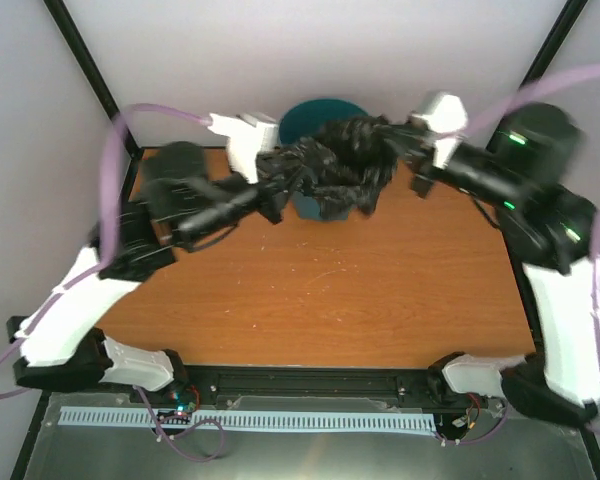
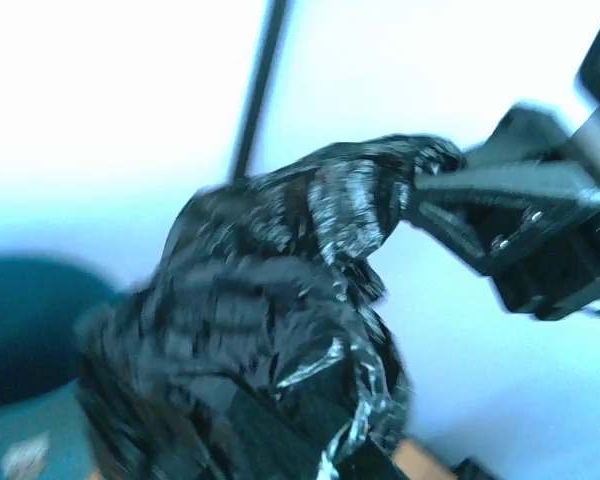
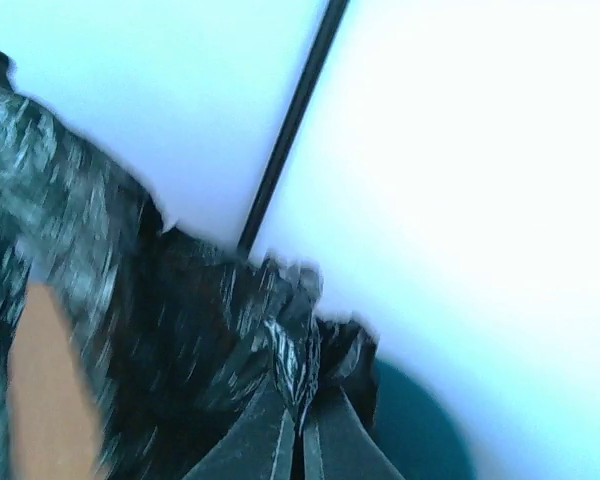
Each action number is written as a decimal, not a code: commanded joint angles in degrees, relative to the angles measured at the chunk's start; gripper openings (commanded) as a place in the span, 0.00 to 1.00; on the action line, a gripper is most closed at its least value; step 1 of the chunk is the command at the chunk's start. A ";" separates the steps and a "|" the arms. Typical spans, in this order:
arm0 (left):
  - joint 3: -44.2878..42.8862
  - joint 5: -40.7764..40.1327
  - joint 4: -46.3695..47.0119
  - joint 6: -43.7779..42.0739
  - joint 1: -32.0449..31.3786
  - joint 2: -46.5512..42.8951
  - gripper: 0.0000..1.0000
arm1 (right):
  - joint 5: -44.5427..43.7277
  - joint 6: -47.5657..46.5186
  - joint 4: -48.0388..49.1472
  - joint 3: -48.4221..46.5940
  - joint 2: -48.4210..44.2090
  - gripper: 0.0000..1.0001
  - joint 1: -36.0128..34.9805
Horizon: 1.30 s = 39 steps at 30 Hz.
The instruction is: Put the trash bags into the trash bin
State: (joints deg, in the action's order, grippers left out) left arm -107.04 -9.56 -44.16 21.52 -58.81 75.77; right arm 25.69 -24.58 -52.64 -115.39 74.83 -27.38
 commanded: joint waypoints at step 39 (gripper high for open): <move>-22.45 1.79 -3.39 -8.92 3.30 7.48 0.01 | -18.11 2.26 -7.78 -15.42 1.63 0.03 3.51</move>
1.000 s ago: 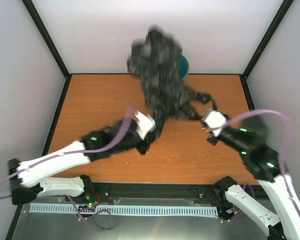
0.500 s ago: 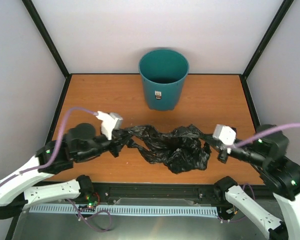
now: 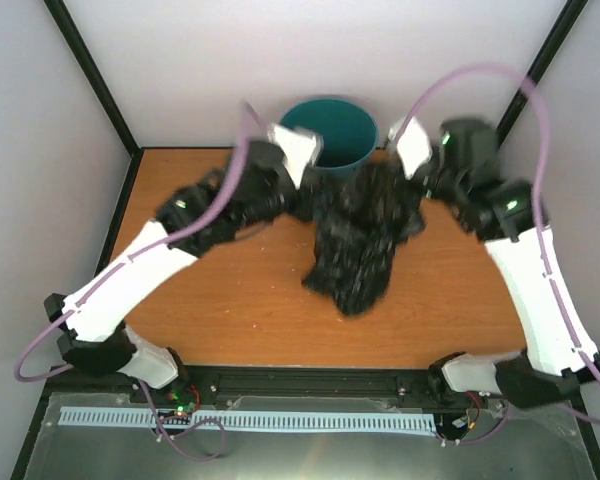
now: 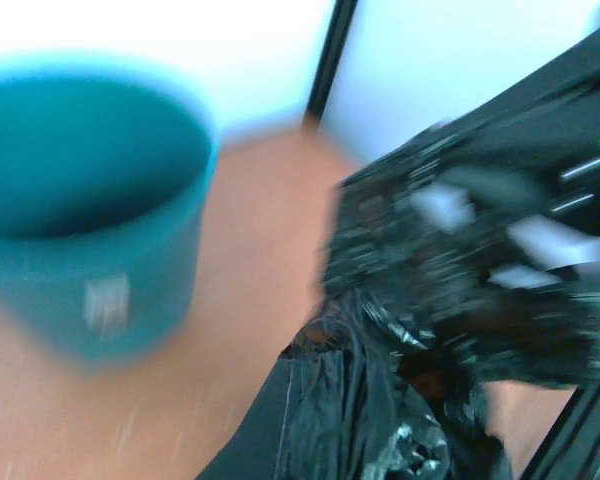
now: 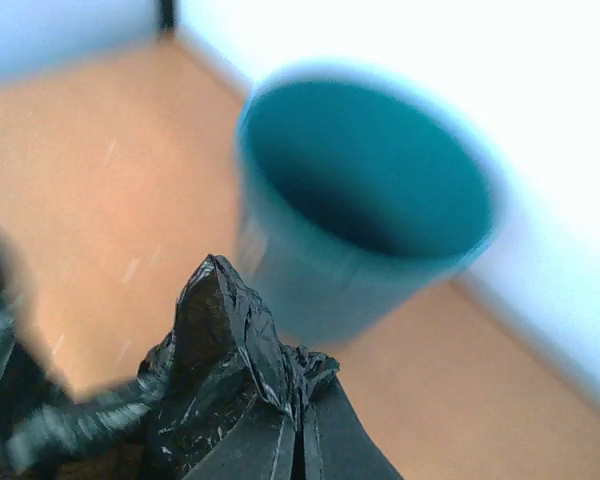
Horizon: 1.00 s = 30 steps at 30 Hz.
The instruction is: Put the trash bags into the trash bin
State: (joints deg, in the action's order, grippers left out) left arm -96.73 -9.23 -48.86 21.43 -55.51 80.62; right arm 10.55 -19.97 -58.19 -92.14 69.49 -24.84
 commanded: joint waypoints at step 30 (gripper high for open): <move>17.49 10.22 9.63 1.83 -12.53 -25.46 0.01 | 24.50 -5.29 -4.91 8.62 -33.90 0.03 1.02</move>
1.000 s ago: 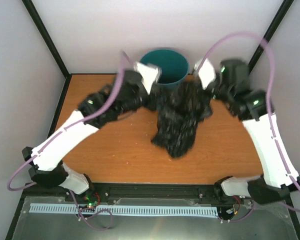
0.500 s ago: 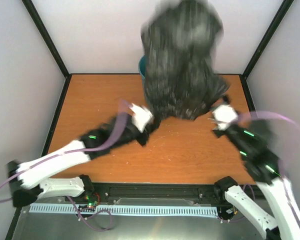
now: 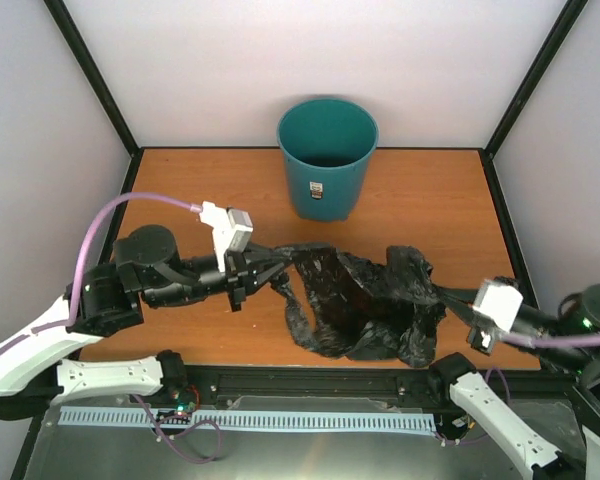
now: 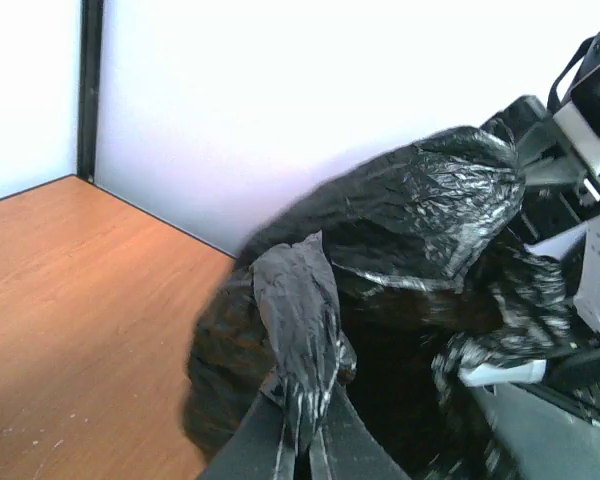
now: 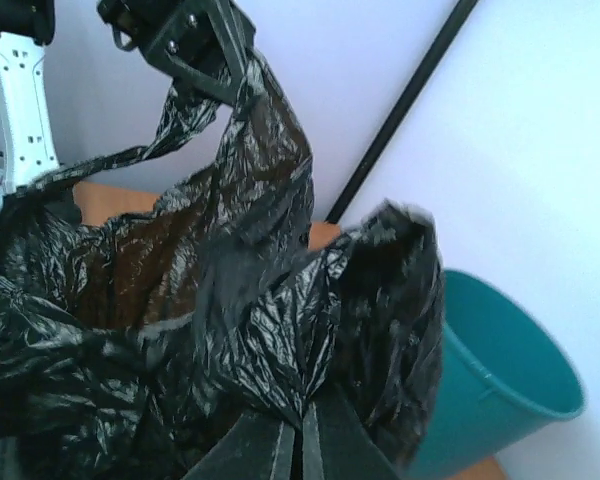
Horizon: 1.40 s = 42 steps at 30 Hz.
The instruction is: Put the trash bags into the trash bin
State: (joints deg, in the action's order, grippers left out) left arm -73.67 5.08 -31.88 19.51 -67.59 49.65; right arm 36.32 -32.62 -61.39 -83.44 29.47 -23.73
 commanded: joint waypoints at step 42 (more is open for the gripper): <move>11.81 -1.46 1.44 -2.27 -3.04 -1.00 0.01 | 3.35 -14.58 -8.39 19.28 -1.56 0.03 3.95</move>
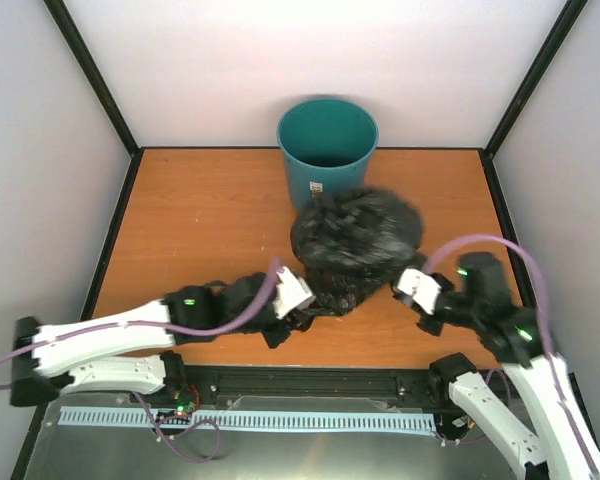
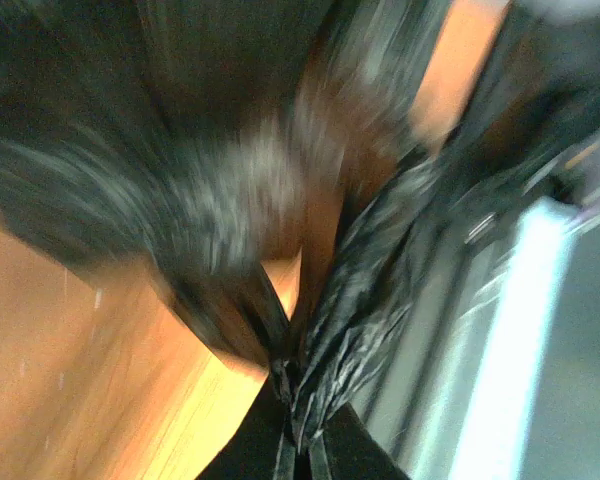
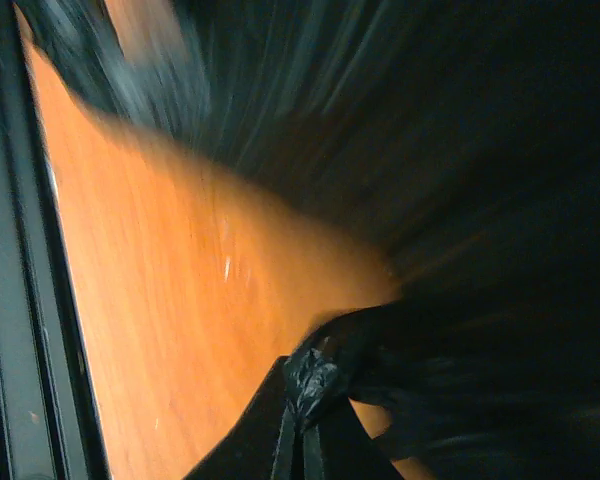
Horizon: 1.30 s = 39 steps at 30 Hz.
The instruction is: Put the trash bags into the trash bin
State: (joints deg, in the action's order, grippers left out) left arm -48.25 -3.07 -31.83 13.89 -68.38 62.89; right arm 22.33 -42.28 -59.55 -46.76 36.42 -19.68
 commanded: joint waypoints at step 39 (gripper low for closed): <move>-67.70 26.11 4.82 -5.46 20.13 6.43 0.01 | -0.16 18.49 25.71 -66.83 21.79 0.03 0.80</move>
State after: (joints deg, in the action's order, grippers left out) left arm -125.99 13.65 -37.63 11.38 -48.12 75.68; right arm 15.68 -20.67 -46.52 -132.42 71.37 -19.09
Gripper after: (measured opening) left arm 0.010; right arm 0.031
